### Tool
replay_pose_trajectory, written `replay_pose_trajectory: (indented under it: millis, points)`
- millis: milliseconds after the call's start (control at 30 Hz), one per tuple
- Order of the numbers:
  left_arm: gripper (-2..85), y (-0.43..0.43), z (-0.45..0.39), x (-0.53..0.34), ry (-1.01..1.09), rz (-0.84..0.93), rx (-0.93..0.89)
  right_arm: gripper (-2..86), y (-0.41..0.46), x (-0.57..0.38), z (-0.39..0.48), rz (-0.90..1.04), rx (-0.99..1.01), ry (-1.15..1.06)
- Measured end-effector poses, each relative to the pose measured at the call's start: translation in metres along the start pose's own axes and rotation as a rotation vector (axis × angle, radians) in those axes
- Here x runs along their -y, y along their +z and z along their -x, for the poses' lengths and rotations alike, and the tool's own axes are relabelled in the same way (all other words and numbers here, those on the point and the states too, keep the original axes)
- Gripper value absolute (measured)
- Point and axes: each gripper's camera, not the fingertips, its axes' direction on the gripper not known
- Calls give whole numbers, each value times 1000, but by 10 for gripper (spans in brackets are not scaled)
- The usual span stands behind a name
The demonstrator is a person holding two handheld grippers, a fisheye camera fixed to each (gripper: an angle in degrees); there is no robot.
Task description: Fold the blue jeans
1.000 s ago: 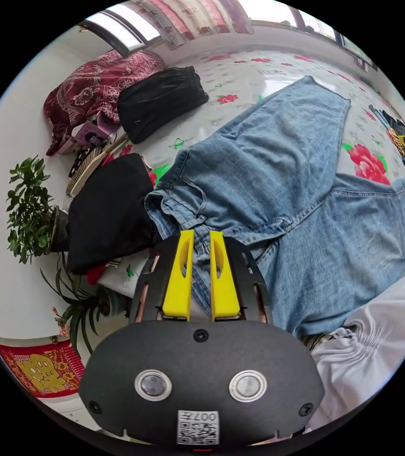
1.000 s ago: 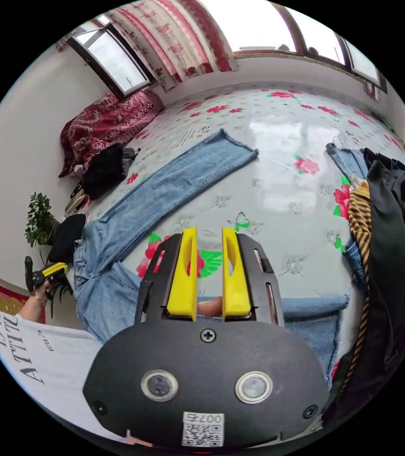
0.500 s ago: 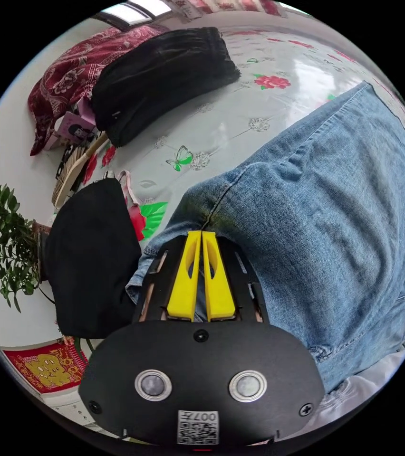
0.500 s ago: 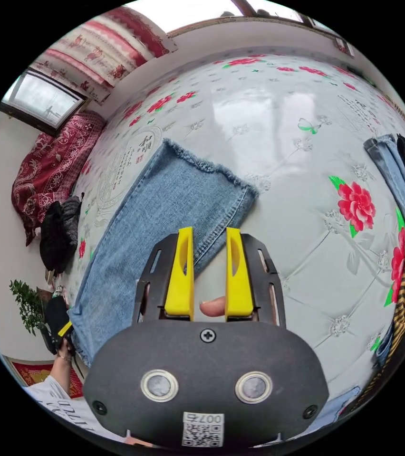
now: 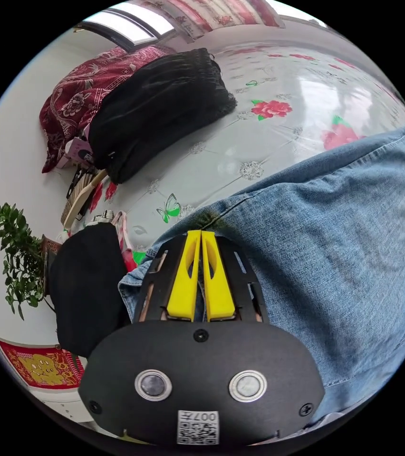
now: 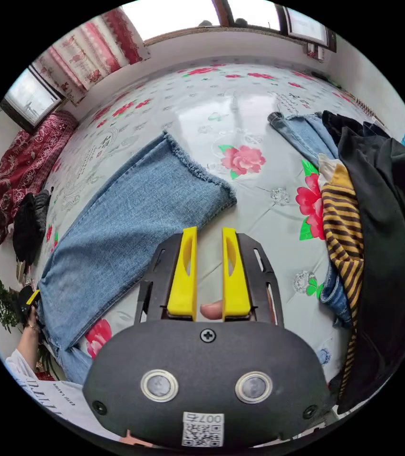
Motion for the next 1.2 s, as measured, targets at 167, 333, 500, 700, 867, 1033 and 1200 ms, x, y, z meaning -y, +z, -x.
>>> replay_pose_trajectory:
  millis: [167,333,500,700,867,1033,1200]
  points:
    - [-9,-36,38,-50,-123,-57,-28,56,-71,-65,-47,-16,200,33]
    - [-1,-68,66,-189,-224,-56,-170,77,-138,-200,-151,37,237,250]
    - [54,-66,84,-324,-293,15,-346,84,-165,-317,-236,105,229,493]
    - [79,-34,104,-426,-489,69,-438,94,-166,-359,-263,127,259,497]
    - [113,11,111,-478,-673,61,-635,97,-175,-359,-273,114,320,470]
    - [123,65,98,-480,-689,132,-750,75,-167,-361,-268,92,368,483]
    - [3,95,113,-488,-862,112,-991,17,-178,-359,-262,15,480,506]
